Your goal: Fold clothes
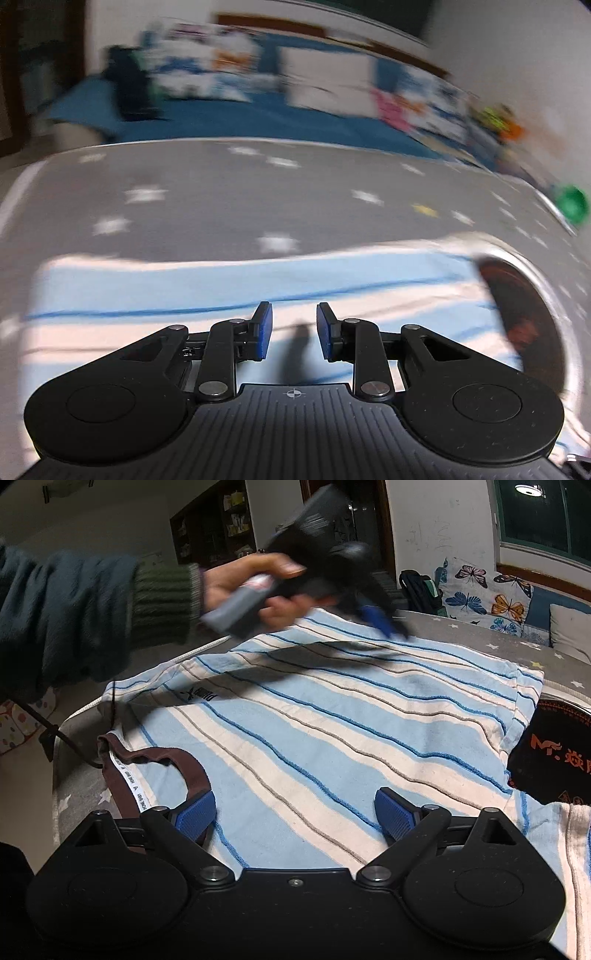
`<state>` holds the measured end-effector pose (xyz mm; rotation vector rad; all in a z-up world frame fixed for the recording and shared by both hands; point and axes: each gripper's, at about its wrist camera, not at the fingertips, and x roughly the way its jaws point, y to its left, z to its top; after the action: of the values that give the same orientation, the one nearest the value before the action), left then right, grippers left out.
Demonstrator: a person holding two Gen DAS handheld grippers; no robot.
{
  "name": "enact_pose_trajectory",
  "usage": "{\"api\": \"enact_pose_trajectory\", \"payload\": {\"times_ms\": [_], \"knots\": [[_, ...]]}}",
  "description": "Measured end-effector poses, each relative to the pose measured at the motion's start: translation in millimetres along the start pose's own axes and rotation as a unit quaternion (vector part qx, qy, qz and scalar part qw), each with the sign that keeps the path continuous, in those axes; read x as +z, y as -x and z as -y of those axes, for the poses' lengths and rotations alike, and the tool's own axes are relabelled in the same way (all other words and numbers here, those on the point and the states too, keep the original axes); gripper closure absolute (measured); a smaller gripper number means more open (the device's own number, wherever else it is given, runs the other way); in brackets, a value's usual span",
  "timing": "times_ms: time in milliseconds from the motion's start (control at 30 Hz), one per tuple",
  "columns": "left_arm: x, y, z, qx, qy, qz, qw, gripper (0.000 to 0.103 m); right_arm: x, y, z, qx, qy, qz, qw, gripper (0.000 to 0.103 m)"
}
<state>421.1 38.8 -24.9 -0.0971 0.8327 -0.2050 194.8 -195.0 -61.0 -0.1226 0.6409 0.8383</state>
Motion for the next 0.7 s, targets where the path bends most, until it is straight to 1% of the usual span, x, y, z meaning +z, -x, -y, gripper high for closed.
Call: {"api": "enact_pose_trajectory", "payload": {"times_ms": [33, 100, 133, 167, 233, 300, 333, 400, 433, 467, 500, 533, 600, 700], "knots": [[-0.7, 1.8, -9.4, 0.005, 0.009, -0.001, 0.9999, 0.076, 0.0, -0.3, -0.7, -0.001, 0.001, -0.001, 1.0, 0.006], [-4.1, 5.8, -42.6, 0.015, 0.043, -0.011, 0.9989, 0.076, 0.1, -1.2, -3.2, -0.005, 0.008, -0.003, 1.0, 0.005], [-5.5, 6.1, -50.1, 0.016, 0.05, -0.011, 0.9985, 0.077, 0.2, -2.2, -3.9, -0.006, 0.009, -0.004, 1.0, 0.005], [-7.7, 6.1, -63.4, 0.019, 0.065, -0.01, 0.9977, 0.083, 0.2, -2.6, -4.2, -0.006, 0.009, -0.004, 1.0, 0.005], [-8.5, 7.6, -80.6, 0.009, 0.089, 0.0, 0.996, 0.085, 0.5, -2.9, -4.4, -0.007, 0.009, -0.005, 1.0, 0.005], [-6.6, 9.0, -98.2, -0.003, 0.123, 0.01, 0.9923, 0.085, 0.5, -3.0, -5.0, -0.01, 0.012, -0.007, 1.0, 0.005], [-5.6, 9.1, -104.2, -0.003, 0.132, 0.016, 0.9911, 0.089, 0.4, -3.0, -5.4, -0.011, 0.014, -0.008, 1.0, 0.004], [-3.9, 10.7, -111.5, -0.006, 0.145, 0.023, 0.9891, 0.089, 0.4, -2.8, -6.4, -0.013, 0.017, -0.009, 1.0, 0.004], [-2.8, 12.1, -113.0, -0.002, 0.143, 0.03, 0.9893, 0.089, 0.2, -2.8, -6.9, -0.015, 0.018, -0.01, 1.0, 0.004], [-1.1, 13.8, -110.6, 0.014, 0.125, 0.04, 0.9913, 0.083, 0.0, -2.9, -7.3, -0.016, 0.019, -0.011, 1.0, 0.004], [0.1, 13.5, -110.7, 0.029, 0.12, 0.045, 0.9913, 0.077, -0.1, -3.1, -7.4, -0.017, 0.02, -0.011, 1.0, 0.003], [1.3, 12.5, -112.4, 0.041, 0.121, 0.048, 0.9906, 0.067, -0.3, -3.3, -7.4, -0.017, 0.02, -0.011, 1.0, 0.003], [3.0, 9.1, -122.6, 0.046, 0.145, 0.048, 0.9872, 0.067, 0.1, -4.5, -7.7, -0.019, 0.019, -0.012, 1.0, 0.003], [5.3, 17.4, -131.5, 0.034, 0.17, 0.061, 0.983, 0.069, 0.3, -5.1, -9.0, -0.022, 0.021, -0.014, 0.999, 0.002]]}}
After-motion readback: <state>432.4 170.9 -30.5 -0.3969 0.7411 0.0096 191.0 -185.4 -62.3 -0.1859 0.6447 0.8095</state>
